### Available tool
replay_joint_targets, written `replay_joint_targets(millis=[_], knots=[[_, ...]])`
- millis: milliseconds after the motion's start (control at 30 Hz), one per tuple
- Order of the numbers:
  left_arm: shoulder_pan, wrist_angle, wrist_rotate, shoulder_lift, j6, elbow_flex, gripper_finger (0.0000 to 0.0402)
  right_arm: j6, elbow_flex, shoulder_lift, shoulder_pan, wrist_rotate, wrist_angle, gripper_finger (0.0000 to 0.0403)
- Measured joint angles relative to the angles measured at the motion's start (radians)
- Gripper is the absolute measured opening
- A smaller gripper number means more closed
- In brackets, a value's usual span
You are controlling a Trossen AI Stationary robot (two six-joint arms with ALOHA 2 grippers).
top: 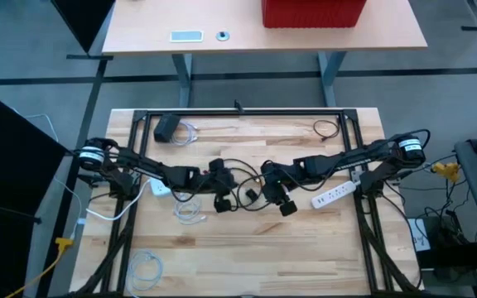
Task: Insert USB
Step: Insert the bottom black charger cable into the black charger adapter
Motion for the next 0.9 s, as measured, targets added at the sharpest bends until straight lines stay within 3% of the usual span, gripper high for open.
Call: replay_joint_targets(millis=[200,433,533,700,900], knots=[[-0.001,-0.043,0.033,0.021,-0.029,-0.009,0.0023,-0.181,0.0,0.022,0.0,0.005,0.021,0.0147],[-0.001,0.128,0.081,0.148,-0.075,-0.011,0.0023,-0.262,0.021,0.141,-0.001,0.166,0.029,0.0135],[0.0,0.188,0.063,0.185,-0.077,-0.012,0.0023,-0.193,0.026,0.203,0.0,0.208,0.04,0.0119],[0.017,0.26,-0.064,0.2,-0.09,-0.012,0.0023,-0.028,0.047,0.26,0.011,0.134,0.051,0.0091],[0.06,0.27,-0.087,0.184,-0.074,-0.012,0.0023,0.03,0.073,0.221,0.06,0.083,0.019,0.006]])
